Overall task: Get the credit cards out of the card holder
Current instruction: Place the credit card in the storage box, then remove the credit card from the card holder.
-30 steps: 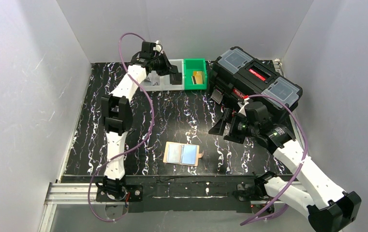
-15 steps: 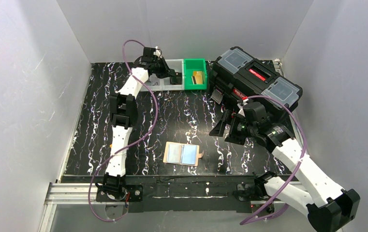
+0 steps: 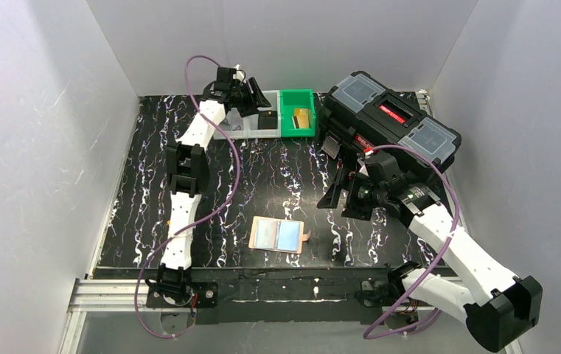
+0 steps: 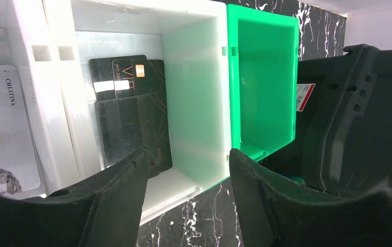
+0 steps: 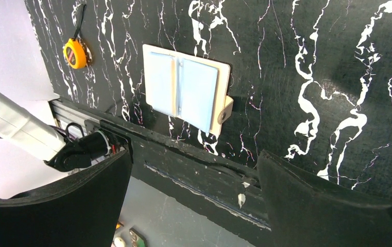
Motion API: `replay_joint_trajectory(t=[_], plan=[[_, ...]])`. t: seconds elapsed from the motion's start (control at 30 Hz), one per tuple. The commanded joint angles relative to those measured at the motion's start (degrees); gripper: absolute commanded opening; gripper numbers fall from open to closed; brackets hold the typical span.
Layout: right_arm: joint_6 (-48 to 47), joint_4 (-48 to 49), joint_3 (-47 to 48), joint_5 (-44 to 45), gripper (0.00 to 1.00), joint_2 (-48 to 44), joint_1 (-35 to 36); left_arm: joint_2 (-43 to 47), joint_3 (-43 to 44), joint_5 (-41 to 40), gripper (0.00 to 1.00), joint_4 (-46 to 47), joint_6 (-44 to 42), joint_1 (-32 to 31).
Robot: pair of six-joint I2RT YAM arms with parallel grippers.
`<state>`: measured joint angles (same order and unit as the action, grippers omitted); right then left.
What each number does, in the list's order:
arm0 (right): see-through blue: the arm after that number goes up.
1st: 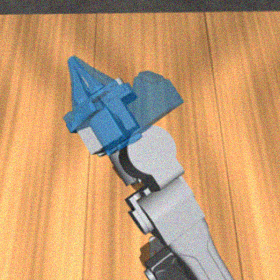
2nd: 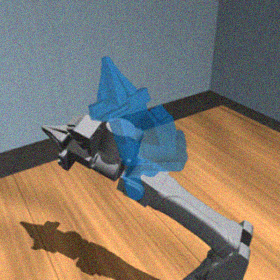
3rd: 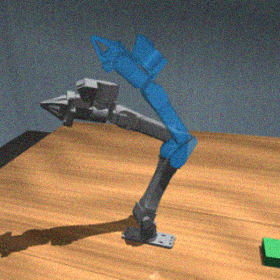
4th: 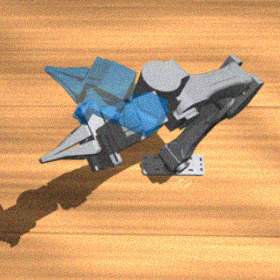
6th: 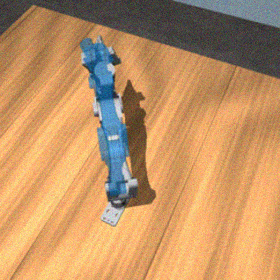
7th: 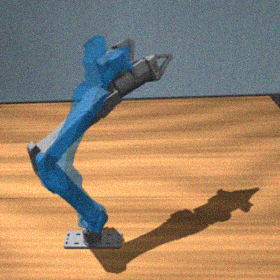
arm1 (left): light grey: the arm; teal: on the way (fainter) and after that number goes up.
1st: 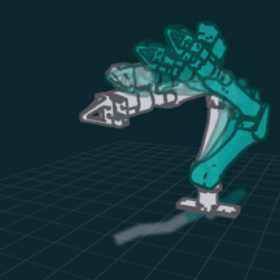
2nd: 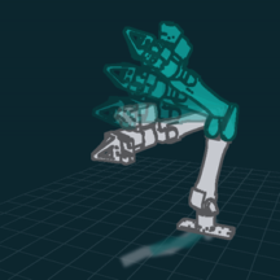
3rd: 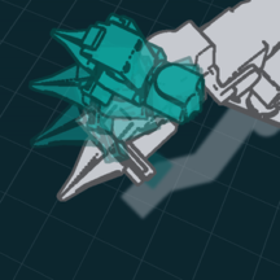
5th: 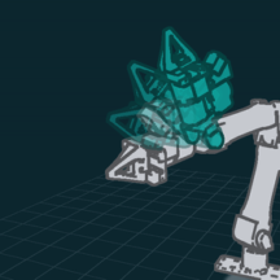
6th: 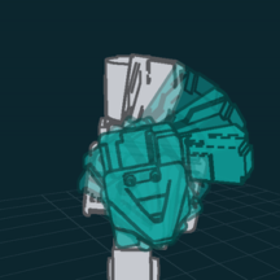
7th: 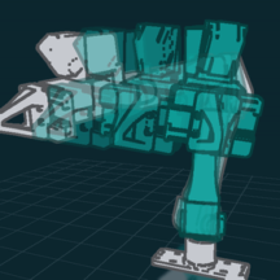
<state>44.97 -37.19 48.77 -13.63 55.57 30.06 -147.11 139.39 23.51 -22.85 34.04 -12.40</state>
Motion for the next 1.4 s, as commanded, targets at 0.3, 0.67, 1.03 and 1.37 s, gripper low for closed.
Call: replay_joint_trajectory(t=[0.3,0.67,1.03,1.37], plan=[[0.2,4.9,1.4,-0.5,0.98,4.4,-0.1,29.8,-26.9,-1.0,0.57,-3.1,-0.5,0.1],[4.2,11.9,1.4,-1.3,0.98,12.5,4.1,58.5,-62.5,-4.9,0.58,-5.4,0.6,-4.1],[8.2,13.4,8.5,5.1,0.97,25.6,15.7,75.3,-81.9,-8.9,0.58,-15.2,-2.8,-8.5],[8.5,9.5,18.4,7.0,0.89,39.5,22.8,78.6,-88.1,-12.5,0.60,-18.0,-1.0,-8.5]])
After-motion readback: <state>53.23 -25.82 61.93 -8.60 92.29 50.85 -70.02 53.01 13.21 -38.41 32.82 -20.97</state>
